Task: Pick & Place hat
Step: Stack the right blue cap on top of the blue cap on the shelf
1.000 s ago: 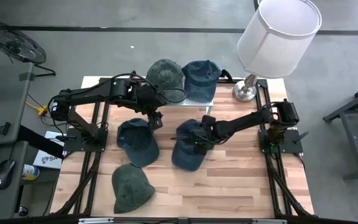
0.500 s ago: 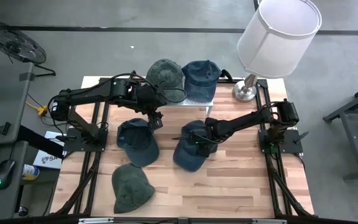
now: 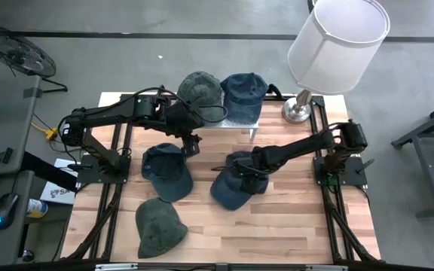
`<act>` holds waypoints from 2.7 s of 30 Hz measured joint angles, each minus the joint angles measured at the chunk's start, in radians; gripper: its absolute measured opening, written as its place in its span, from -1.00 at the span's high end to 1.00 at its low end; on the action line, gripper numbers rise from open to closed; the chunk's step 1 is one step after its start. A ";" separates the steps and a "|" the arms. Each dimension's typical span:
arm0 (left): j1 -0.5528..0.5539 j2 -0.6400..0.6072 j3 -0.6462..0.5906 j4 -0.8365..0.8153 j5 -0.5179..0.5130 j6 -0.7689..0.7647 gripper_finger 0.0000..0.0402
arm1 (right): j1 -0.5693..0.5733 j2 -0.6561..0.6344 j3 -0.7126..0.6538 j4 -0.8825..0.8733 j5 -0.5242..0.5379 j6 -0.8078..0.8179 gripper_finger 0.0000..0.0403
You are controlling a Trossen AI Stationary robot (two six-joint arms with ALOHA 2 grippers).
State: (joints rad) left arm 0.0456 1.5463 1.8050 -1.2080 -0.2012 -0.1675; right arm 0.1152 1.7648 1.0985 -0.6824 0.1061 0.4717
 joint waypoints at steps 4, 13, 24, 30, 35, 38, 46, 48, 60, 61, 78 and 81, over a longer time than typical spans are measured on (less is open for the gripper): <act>0.000 0.000 0.000 0.035 0.020 0.006 -0.03 | 0.031 -0.101 0.000 -0.001 -0.002 -0.028 0.99; 0.000 0.002 0.000 0.213 0.148 -0.020 -0.03 | 0.061 -0.403 0.000 -0.025 -0.103 -0.175 1.00; -0.021 0.071 0.000 0.479 0.220 -0.047 -0.03 | 0.053 -0.630 0.000 -0.077 -0.287 -0.335 1.00; -0.051 0.133 -0.001 0.550 0.245 -0.050 -0.03 | 0.052 -0.654 0.000 -0.076 -0.319 -0.376 1.00; -0.086 0.191 0.000 0.628 0.269 -0.042 -0.03 | 0.053 -0.653 0.000 -0.072 -0.325 -0.399 1.00; -0.094 0.222 -0.001 0.636 0.274 -0.040 -0.03 | 0.053 -0.652 0.000 -0.064 -0.321 -0.400 1.00; -0.122 0.299 0.000 0.730 0.278 -0.042 -0.03 | 0.053 -0.652 0.000 -0.059 -0.264 -0.358 1.00; -0.127 0.311 0.000 0.748 0.270 -0.039 -0.03 | 0.053 -0.652 0.000 -0.058 -0.262 -0.352 1.00; -0.126 0.323 0.000 0.760 0.224 0.069 -0.03 | 0.053 -0.652 0.000 -0.068 -0.296 -0.401 1.00; -0.125 0.323 0.000 0.763 0.226 0.076 -0.03 | 0.053 -0.652 0.000 -0.067 -0.296 -0.402 1.00; -0.126 0.323 0.000 0.800 0.344 0.111 -0.03 | 0.053 -0.651 0.000 0.016 -0.270 -0.421 1.00; -0.127 0.323 0.000 0.788 0.349 0.111 -0.03 | 0.053 -0.651 0.000 0.024 -0.268 -0.421 1.00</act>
State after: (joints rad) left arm -0.0811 1.8690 1.8053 -0.4201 0.1474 -0.0563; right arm 0.1680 1.1133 1.0985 -0.6584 -0.1619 0.0505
